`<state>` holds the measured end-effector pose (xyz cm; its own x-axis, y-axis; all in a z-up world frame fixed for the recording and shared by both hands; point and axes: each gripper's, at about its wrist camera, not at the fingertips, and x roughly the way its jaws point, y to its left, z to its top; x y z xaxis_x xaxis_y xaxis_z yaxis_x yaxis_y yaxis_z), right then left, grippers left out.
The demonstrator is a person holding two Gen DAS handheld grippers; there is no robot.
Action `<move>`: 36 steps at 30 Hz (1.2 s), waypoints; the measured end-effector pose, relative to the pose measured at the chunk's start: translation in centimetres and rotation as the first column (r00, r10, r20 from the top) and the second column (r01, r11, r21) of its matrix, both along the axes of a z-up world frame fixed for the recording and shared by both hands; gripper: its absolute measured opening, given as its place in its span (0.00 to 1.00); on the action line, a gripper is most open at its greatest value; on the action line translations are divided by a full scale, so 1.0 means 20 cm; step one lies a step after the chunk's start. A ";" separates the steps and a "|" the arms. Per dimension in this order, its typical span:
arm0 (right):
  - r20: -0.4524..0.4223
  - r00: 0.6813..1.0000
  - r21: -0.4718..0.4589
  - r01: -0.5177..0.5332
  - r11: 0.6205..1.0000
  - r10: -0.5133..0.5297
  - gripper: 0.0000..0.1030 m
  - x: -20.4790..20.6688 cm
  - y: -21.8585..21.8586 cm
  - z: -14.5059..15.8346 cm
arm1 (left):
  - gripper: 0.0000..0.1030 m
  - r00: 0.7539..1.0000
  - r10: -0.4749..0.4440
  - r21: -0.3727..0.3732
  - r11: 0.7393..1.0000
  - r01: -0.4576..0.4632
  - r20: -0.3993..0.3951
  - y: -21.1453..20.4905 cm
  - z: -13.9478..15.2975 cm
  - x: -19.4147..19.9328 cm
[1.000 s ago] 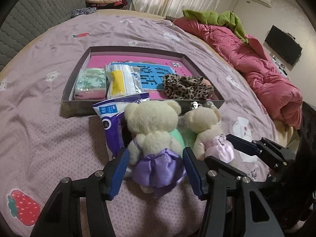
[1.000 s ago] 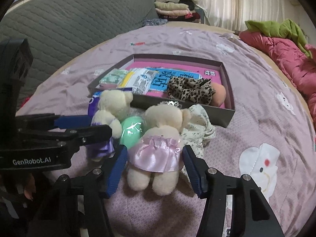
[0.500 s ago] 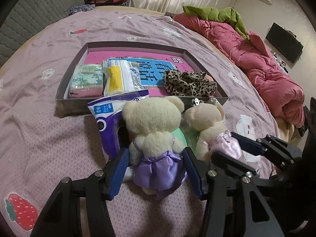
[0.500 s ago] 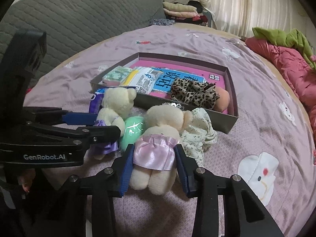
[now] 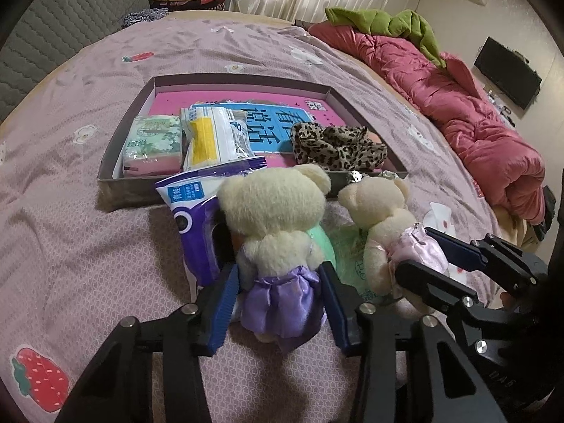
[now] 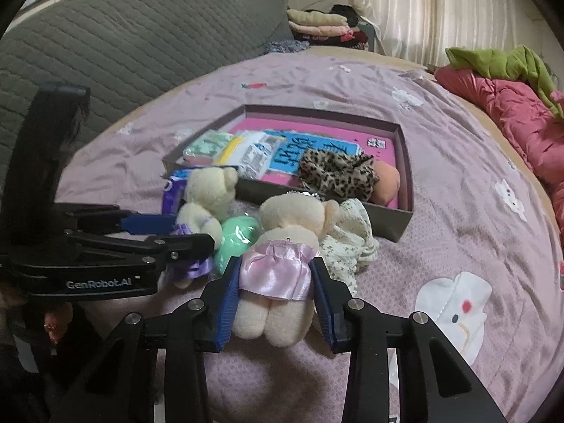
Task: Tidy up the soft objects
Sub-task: 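Lift and carry both teddy bears over the pink book box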
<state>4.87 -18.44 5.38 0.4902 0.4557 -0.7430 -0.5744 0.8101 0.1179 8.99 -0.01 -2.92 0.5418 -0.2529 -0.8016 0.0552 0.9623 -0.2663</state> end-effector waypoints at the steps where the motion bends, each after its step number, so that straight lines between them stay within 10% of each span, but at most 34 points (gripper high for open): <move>1: 0.001 1.000 0.009 -0.002 1.000 0.002 0.39 0.00 0.00 0.01 | 0.41 1.000 0.000 -0.004 1.000 0.000 0.003 0.00 0.00 0.00; 6: 0.001 1.000 0.042 -0.006 0.999 0.006 0.39 0.00 -0.01 0.03 | 0.28 1.000 0.003 -0.046 0.999 -0.001 0.031 0.03 0.05 -0.03; 36: 0.085 0.996 0.160 -0.008 0.987 -0.005 0.39 0.02 -0.01 0.18 | 0.28 0.971 0.084 -0.088 0.994 -0.066 0.222 0.17 0.31 -0.13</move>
